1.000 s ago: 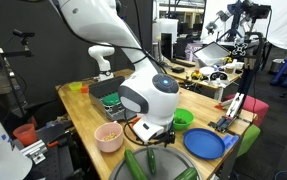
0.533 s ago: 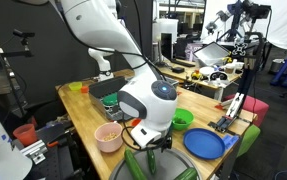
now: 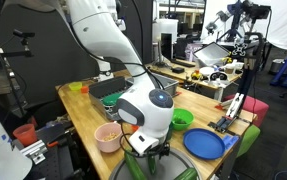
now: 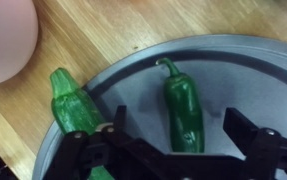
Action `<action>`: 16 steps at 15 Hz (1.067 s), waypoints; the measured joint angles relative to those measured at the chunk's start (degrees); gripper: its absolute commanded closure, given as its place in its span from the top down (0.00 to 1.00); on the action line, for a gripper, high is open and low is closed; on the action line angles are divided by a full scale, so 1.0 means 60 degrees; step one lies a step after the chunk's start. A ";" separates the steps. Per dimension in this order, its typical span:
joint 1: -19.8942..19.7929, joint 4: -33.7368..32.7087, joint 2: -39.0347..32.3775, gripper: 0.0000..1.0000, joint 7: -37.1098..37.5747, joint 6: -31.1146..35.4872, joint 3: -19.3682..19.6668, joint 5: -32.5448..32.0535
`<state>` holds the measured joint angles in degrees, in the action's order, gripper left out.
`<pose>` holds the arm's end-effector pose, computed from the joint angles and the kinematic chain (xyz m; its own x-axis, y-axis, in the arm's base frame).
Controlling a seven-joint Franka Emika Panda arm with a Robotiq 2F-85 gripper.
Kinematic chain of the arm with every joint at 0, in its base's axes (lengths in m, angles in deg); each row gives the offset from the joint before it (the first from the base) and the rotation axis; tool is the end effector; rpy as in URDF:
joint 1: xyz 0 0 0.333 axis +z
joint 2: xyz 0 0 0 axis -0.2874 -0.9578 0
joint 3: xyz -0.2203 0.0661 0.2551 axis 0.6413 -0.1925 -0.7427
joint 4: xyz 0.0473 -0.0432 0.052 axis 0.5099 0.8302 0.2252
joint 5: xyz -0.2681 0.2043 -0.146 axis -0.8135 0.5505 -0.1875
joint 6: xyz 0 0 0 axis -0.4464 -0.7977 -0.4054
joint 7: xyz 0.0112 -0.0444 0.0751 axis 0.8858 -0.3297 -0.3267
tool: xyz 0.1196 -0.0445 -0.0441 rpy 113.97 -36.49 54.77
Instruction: Pick up the green object on the tray and put it in the green bowl
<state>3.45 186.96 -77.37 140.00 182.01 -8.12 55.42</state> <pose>0.4634 -0.2273 0.1078 -0.6014 -0.7673 -0.2226 -0.7982 0.5890 0.1261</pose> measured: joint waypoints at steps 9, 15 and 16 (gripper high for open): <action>0.0012 -0.0035 0.0000 0.11 0.0000 0.0397 -0.0031 0.0000; 0.0021 -0.0146 0.0016 0.06 0.0000 0.0543 -0.0040 0.0004; 0.0021 -0.0166 0.0039 0.06 -0.0005 0.0641 -0.0049 0.0052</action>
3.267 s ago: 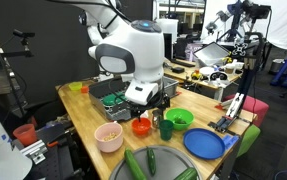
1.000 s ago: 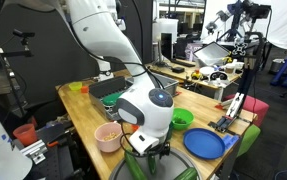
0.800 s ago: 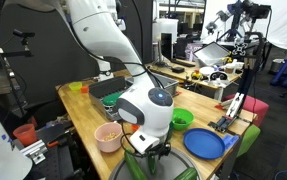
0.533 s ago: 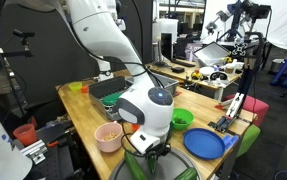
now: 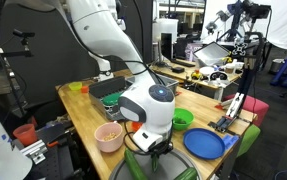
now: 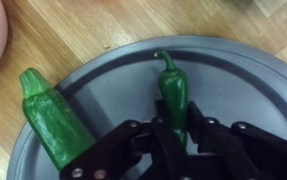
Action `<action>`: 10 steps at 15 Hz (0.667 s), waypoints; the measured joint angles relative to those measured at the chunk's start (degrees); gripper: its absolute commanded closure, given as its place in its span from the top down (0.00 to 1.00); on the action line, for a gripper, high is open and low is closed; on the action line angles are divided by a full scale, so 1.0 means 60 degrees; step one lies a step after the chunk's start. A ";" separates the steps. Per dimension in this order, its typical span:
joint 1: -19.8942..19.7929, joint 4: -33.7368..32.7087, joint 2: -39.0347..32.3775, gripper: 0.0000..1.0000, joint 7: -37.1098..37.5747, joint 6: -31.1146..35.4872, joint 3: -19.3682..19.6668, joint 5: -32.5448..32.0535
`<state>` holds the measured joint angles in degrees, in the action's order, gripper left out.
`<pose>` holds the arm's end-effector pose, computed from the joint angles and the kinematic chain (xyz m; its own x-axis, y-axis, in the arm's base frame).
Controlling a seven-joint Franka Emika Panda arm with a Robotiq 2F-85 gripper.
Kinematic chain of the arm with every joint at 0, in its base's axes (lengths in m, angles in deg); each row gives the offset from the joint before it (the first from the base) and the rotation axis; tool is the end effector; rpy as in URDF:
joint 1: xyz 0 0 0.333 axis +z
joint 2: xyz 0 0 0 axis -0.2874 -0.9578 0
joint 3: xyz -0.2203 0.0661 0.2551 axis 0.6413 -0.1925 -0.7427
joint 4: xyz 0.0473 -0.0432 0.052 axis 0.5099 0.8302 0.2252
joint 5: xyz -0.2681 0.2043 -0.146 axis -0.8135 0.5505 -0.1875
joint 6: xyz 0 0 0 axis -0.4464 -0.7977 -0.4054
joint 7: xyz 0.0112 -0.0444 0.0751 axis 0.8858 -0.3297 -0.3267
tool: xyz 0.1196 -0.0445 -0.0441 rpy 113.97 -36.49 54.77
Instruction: Pick up the green object on the tray and put it in the green bowl
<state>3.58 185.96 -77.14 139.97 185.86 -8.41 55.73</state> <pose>0.4772 -0.2357 0.1182 -0.5955 -0.7770 -0.2041 -0.7988 0.5996 0.0481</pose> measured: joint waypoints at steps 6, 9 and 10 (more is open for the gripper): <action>-0.0222 -0.0005 0.1141 0.06 -0.1180 0.0374 -0.0075 0.1511; -0.0459 0.0010 0.2110 0.06 -0.2376 0.0330 -0.0227 0.2711; -0.0559 0.0007 0.2428 0.06 -0.2874 0.0220 -0.0343 0.3156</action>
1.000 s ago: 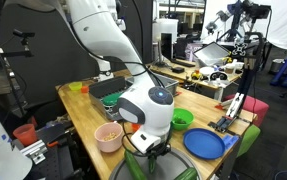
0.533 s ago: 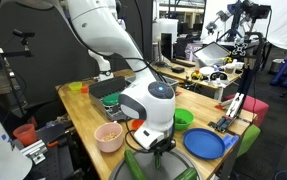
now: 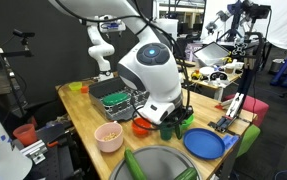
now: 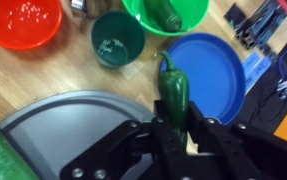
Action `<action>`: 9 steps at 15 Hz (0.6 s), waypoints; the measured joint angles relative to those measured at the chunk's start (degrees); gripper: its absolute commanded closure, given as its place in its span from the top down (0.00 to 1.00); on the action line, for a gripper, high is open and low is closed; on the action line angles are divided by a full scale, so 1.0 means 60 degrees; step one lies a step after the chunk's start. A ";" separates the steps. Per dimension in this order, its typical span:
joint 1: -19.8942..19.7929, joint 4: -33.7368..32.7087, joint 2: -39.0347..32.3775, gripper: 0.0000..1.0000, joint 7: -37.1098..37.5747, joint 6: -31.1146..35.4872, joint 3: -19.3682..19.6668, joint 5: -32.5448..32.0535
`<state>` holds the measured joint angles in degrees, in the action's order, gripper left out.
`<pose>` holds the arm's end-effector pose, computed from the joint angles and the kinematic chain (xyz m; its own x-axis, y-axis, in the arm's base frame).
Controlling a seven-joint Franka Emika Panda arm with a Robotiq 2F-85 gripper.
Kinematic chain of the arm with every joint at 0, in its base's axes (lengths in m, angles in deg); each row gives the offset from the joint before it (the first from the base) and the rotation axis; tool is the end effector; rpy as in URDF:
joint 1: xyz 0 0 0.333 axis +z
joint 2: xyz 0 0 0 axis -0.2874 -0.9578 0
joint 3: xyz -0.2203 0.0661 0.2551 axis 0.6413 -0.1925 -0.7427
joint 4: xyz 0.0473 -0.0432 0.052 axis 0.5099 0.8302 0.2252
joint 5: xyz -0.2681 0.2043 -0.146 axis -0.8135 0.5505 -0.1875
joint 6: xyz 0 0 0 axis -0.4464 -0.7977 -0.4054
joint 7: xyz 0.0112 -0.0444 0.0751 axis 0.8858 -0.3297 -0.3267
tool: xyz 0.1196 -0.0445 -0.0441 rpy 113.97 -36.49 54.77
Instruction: Pick up the green object on the tray and put it in the green bowl
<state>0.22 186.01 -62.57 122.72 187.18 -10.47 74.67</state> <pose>0.5020 -0.2608 0.2528 -0.5066 -0.7609 -0.4054 -0.7280 0.6295 -0.2717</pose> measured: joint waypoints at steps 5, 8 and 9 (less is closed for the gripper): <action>-0.0015 -0.0002 0.1044 0.06 -0.2001 -0.1935 -0.0209 0.1131; 0.0174 0.0003 0.1121 0.25 -0.2237 -0.2515 -0.0089 0.1125; 0.0199 0.0002 0.1107 0.25 -0.2237 -0.2515 -0.0045 0.1125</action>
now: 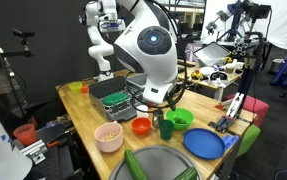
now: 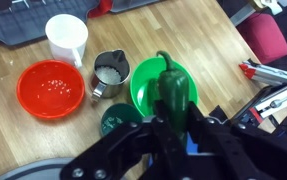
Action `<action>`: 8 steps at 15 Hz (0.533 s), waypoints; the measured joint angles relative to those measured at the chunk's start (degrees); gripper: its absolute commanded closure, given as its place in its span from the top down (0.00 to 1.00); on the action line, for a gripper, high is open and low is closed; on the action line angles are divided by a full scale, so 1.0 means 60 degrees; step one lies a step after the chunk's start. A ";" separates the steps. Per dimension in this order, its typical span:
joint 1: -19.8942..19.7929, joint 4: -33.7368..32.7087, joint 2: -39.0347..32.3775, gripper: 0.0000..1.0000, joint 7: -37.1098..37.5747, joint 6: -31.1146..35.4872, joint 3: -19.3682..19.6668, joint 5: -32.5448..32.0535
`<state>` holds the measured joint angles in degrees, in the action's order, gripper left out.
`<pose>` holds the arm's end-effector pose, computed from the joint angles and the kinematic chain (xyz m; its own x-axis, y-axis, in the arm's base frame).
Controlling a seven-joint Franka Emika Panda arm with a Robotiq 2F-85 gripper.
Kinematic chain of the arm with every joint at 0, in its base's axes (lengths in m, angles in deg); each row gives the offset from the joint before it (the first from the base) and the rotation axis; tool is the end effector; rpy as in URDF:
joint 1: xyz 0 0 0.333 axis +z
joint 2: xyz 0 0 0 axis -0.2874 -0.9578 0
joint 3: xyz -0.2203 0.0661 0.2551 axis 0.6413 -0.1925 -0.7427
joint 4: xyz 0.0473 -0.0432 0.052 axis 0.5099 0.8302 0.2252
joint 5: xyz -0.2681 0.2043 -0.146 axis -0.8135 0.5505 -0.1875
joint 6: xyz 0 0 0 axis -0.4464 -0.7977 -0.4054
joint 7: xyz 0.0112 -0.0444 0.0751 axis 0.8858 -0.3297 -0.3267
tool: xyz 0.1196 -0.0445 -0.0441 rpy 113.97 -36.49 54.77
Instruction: Pick up the green object on the tray and put it in the green bowl
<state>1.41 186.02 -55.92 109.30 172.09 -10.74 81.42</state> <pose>0.5179 -0.2092 0.3052 -0.2028 -0.7903 -0.5781 -0.8160 0.4628 -0.3465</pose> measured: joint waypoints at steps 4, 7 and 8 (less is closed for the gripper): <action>0.0017 0.0000 -0.0005 0.25 0.0000 0.0000 0.0052 0.0000; 0.0024 -0.0001 -0.0004 0.25 0.0000 0.0000 0.0054 0.0000; 0.0024 0.0000 -0.0004 0.25 0.0000 0.0000 0.0054 0.0000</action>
<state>1.56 186.02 -55.95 109.30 172.09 -10.41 81.42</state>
